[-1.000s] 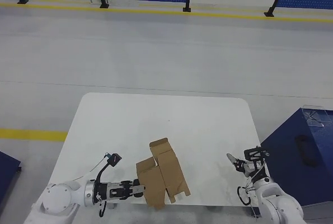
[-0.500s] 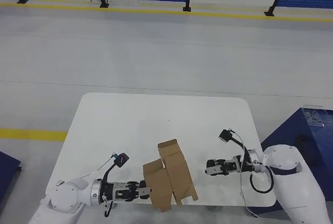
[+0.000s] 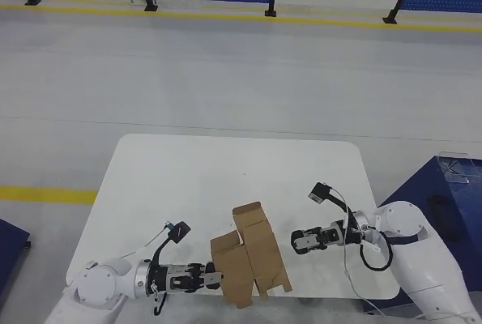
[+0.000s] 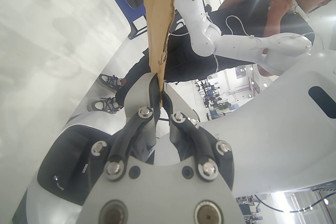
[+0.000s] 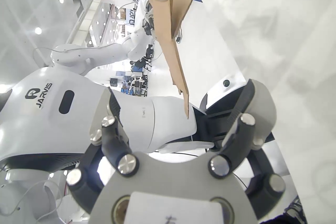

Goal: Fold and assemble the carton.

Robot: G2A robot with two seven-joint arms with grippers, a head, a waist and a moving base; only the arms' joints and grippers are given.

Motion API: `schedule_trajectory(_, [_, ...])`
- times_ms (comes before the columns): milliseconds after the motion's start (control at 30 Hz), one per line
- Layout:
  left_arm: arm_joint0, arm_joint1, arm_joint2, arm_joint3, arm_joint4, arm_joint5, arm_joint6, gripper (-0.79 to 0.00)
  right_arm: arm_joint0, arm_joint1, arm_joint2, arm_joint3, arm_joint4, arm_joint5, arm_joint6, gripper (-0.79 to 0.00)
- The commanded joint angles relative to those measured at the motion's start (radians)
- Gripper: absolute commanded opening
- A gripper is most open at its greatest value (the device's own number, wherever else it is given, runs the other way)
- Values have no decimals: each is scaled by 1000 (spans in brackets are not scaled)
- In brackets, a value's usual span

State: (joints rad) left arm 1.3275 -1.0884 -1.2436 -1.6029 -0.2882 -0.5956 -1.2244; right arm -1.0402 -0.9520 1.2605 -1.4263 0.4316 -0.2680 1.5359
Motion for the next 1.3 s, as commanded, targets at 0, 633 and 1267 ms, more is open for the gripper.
schedule_trajectory(0, [0, 0, 0, 0, 0, 0, 0, -785, 0, 0, 0, 0, 0, 0, 0, -634])
schedule_trajectory(633, [-74, -25, 121, 53, -108, 36, 64, -785, -21, -13, -33, -30, 90, -35, -77, 0])
schedule_trajectory(1267, [-111, -28, 157, 101, -154, 55, 83, -785, 63, -45, -136, 110, 184, -66, -50, -785])
